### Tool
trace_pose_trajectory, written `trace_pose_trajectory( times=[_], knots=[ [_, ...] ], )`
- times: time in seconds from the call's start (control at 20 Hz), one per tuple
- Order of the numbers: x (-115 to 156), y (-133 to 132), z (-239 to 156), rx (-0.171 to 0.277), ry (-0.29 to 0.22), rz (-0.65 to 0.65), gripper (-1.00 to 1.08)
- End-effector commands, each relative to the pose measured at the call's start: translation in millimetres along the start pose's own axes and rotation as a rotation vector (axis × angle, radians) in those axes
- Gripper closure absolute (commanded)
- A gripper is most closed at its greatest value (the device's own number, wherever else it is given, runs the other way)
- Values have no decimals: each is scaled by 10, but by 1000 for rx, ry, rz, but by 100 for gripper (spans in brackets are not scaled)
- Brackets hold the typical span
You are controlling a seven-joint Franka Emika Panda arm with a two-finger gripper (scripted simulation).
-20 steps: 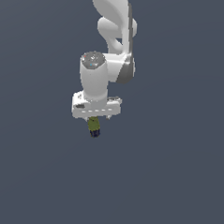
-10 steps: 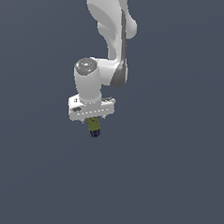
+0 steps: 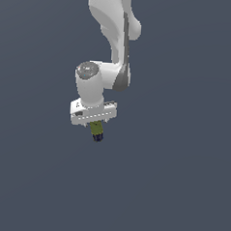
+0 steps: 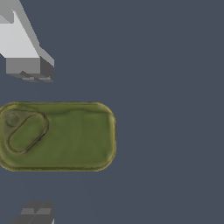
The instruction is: Pick up the object and move it to a goal position.
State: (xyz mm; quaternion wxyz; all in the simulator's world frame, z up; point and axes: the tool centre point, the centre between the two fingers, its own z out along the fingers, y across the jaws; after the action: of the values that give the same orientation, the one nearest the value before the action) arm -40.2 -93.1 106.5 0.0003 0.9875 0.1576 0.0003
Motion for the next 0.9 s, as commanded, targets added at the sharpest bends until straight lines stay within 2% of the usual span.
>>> trace_pose_trajectory(
  times=[0.0,0.35,0.65,0.7,0.85],
  knots=[
    [-4,-2,59,0,-1,0,-92],
    [-15,-7,381,1,0,-3,-92],
    [-6,-2,479,1,0,-4,-92],
    [-6,-2,479,1,0,-4,108],
    [-6,-2,479,1,0,-4,108]
  ],
)
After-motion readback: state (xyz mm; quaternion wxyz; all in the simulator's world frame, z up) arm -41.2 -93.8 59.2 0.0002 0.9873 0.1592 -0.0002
